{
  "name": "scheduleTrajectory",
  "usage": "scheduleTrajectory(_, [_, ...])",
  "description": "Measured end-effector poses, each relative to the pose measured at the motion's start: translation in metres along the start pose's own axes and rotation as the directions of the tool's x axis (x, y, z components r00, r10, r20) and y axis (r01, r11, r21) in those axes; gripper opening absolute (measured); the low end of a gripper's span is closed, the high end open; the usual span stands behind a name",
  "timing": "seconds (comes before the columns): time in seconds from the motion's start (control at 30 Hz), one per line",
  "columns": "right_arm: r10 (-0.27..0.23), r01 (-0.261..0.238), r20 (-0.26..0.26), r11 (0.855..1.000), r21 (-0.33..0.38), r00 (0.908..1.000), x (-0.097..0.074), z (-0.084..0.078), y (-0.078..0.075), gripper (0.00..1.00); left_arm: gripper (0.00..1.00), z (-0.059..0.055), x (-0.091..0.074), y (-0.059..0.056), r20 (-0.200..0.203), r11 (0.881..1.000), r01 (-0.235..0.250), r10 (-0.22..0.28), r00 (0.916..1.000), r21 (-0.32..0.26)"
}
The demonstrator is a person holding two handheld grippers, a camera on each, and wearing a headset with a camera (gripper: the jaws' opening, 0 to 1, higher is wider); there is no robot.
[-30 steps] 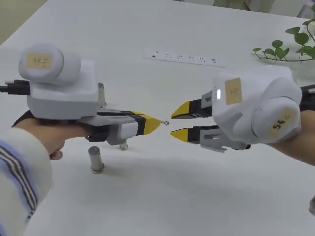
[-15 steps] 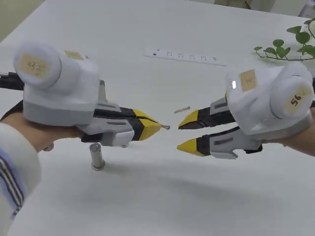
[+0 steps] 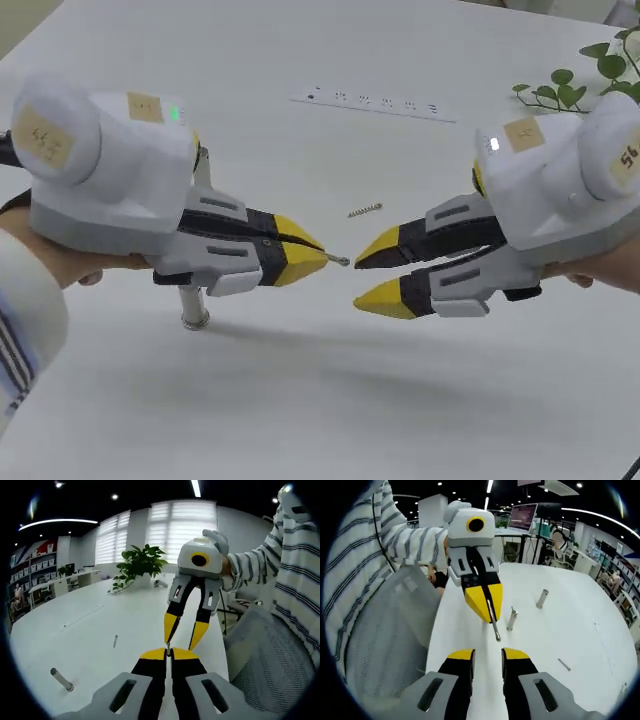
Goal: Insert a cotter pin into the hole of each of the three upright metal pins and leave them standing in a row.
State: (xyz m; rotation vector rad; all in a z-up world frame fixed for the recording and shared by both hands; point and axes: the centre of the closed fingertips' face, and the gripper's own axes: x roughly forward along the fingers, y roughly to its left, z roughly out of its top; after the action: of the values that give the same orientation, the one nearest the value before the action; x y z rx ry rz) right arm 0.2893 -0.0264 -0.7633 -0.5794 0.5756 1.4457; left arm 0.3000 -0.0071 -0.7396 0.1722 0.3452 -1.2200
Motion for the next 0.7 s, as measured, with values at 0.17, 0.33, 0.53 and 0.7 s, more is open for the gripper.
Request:
scheduleTrajectory(0.17, [0.011,-0.011,0.012,1.0,0.017,0.9999,-0.001,0.002,0.002,0.22,0.0,0.002,-0.001,-0.004,0.014,0.999,0.023,-0.023,0.9996,0.042])
scheduleTrajectory(0.33, [0.015,-0.015,0.016,0.999,0.033,0.9998,0.0,0.005,0.004,0.21,0.0,0.0,-0.001,-0.007,0.005,0.996,0.047,-0.047,0.9989,0.077])
scheduleTrajectory(0.53, [0.03,-0.031,0.027,0.999,0.032,0.9992,0.002,0.009,0.009,0.18,0.0,0.001,0.0,-0.012,0.01,0.991,0.081,-0.083,0.9965,0.103])
scheduleTrajectory(0.7, [0.05,-0.051,0.041,0.998,0.026,0.9979,0.003,0.013,0.014,0.13,0.0,0.001,0.001,-0.018,0.0,0.989,0.1,-0.1,0.995,0.11])
